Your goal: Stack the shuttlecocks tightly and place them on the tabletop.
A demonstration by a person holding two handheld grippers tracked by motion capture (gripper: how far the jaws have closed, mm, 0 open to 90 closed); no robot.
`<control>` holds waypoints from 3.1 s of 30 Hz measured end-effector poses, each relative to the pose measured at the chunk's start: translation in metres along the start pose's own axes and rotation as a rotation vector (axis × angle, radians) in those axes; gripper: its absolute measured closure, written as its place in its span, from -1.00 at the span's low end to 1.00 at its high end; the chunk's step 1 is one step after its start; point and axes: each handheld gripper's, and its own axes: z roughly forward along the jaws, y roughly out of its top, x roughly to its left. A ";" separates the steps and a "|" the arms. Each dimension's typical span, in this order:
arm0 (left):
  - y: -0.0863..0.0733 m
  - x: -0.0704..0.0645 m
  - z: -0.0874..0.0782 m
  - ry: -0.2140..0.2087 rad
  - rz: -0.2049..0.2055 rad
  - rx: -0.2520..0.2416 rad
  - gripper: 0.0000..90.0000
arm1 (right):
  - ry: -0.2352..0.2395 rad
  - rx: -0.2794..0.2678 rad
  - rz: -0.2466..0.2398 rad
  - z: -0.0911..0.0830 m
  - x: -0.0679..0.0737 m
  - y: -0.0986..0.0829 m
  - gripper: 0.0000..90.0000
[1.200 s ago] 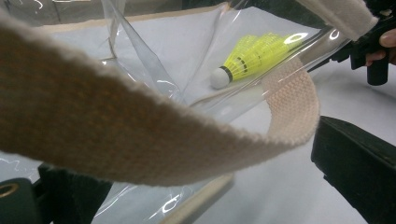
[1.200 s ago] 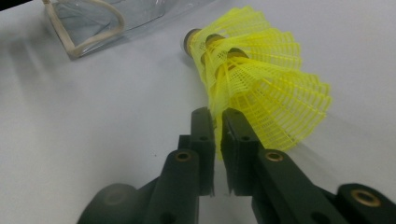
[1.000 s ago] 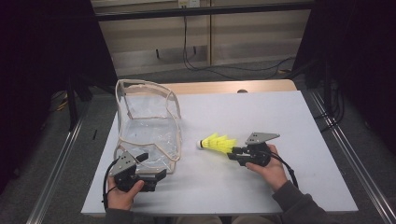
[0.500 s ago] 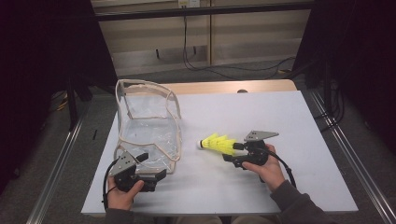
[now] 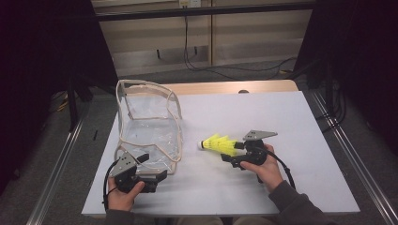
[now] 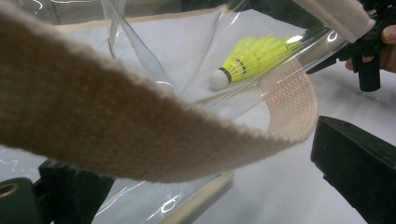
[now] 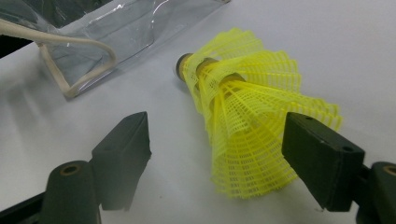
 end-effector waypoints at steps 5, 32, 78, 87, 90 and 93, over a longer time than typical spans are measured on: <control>0.000 0.000 0.000 0.002 0.000 0.000 -0.92 | -0.003 -0.005 0.004 0.002 0.001 0.001 -0.51; 0.001 0.002 0.001 -0.002 -0.005 -0.001 -0.92 | -0.038 0.005 -0.011 0.015 0.008 0.005 -0.50; 0.000 0.000 -0.002 -0.002 -0.004 -0.018 -0.91 | -0.144 0.019 -0.082 0.041 0.012 0.015 0.73; 0.000 0.000 -0.001 0.003 -0.002 -0.015 -0.92 | -0.117 0.041 -0.115 0.031 0.011 0.016 0.76; 0.001 -0.001 -0.001 0.005 -0.001 -0.013 -0.92 | -0.104 0.047 -0.119 0.023 0.010 0.014 0.76; 0.001 -0.001 -0.001 0.006 -0.001 -0.013 -0.92 | -0.099 0.056 -0.133 0.016 0.010 0.013 0.76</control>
